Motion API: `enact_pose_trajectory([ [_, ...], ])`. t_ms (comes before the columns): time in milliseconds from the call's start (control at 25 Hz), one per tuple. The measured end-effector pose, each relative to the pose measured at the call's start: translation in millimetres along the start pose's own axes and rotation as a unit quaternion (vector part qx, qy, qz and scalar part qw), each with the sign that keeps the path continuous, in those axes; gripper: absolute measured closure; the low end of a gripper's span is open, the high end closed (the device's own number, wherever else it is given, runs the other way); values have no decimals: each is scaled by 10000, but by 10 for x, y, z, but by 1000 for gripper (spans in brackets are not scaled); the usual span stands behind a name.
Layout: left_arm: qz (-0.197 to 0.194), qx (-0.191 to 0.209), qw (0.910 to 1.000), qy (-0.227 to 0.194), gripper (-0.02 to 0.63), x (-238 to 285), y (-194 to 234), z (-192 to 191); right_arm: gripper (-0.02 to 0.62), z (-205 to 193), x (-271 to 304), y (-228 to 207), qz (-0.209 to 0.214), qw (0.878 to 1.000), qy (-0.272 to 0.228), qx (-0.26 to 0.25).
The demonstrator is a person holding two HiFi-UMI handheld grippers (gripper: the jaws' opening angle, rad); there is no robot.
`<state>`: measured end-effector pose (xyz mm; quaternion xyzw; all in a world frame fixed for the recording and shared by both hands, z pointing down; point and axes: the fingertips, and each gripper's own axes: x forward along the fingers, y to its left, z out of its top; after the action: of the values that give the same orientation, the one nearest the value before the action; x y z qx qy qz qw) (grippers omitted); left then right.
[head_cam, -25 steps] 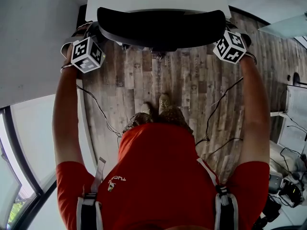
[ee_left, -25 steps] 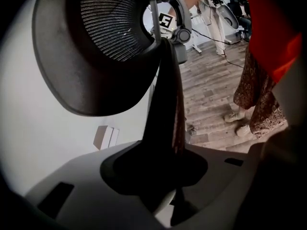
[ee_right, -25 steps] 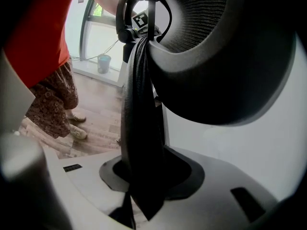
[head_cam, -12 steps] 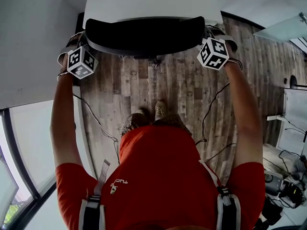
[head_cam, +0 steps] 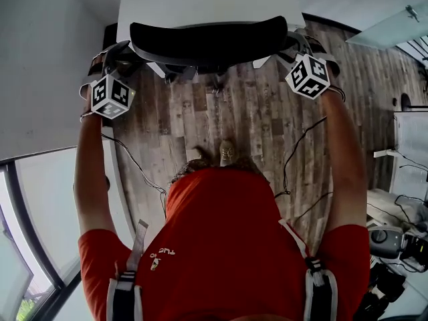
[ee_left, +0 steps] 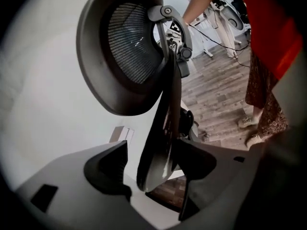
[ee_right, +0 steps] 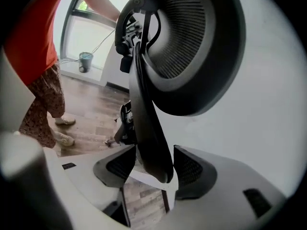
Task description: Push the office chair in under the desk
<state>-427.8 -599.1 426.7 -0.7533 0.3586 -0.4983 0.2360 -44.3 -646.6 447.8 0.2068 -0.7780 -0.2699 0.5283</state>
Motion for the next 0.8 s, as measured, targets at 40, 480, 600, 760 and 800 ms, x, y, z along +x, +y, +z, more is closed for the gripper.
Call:
enact_pose_trajectory([
  [40,80,-42,9999,-52,302,-45,27,18,350,-24,-60,-17,-92,9999,-34,107],
  [480,898,-2214,9580,-1587,292,-896,-109,560,351,477,-983,110,-1324,9276,-2099,2794],
  [600,672,-2987,9234,-2316,295,-1058,-274,894,381,802,-1138,248,-1344,8917,-2776,3313],
  [760,523,-3604,8743,-3207,384,-1203,-416,1372,443,1223,-1284,421,-1314,8547,-3497,3604],
  [800,517,-3726,8640,-3345,420,-1226,-440,1461,460,1320,-1310,461,-1294,8476,-3649,3630],
])
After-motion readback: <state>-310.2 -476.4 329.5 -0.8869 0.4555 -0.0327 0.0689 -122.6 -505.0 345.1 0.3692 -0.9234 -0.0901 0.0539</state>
